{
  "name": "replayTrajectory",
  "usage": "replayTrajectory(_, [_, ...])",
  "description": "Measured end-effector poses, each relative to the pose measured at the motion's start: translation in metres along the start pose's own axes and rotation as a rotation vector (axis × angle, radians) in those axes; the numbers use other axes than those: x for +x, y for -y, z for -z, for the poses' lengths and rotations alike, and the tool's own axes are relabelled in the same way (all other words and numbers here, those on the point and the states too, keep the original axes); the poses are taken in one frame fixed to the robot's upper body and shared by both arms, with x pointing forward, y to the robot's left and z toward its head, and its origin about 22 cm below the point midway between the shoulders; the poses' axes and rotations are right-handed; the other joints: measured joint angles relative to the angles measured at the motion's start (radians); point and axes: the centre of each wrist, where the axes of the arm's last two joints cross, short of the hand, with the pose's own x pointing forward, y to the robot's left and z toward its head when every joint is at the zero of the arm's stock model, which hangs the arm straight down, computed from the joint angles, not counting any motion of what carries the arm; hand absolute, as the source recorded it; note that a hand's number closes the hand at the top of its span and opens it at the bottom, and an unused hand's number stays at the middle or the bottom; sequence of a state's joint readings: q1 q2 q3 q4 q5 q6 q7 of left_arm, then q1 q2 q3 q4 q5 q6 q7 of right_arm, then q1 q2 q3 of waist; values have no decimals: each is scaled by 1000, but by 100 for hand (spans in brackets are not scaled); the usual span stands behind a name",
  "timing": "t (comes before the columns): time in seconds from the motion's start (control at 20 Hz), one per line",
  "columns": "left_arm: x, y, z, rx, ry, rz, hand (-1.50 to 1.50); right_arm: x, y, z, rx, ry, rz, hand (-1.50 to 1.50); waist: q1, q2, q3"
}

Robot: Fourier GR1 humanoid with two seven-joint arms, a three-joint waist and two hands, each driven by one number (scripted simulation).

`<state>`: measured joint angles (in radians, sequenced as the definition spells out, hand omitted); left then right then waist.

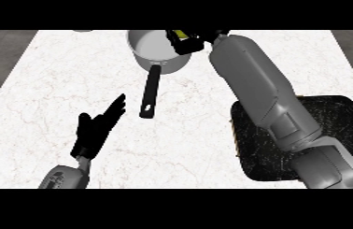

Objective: Pick the pear from the tray and place it in the pot

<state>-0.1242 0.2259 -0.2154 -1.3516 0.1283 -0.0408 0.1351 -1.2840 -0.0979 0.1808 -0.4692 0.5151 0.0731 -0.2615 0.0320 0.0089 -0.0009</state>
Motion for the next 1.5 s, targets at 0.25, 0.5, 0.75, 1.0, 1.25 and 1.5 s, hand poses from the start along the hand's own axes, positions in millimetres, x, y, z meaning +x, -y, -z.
replayTrajectory(0.25, [2,-2,2,-10,5,4,0,23,-23,16,45,-41,-233,150,10,3,-1])
replayTrajectory(0.5, [6,5,9,-30,13,14,0,27,-38,22,122,-139,-413,150,35,11,-1])
replayTrajectory(0.75, [8,7,12,-54,24,23,0,16,-46,19,298,-342,-445,-150,61,15,-2])
replayTrajectory(1.0, [16,13,17,-79,31,33,0,8,-54,14,361,-418,-413,-150,85,17,-1])
replayTrajectory(1.25, [12,18,16,-88,30,39,0,10,-55,11,216,-314,-153,-150,95,20,1])
replayTrajectory(1.5, [10,16,16,-81,26,32,0,14,-42,12,-15,-234,158,-150,87,19,2])
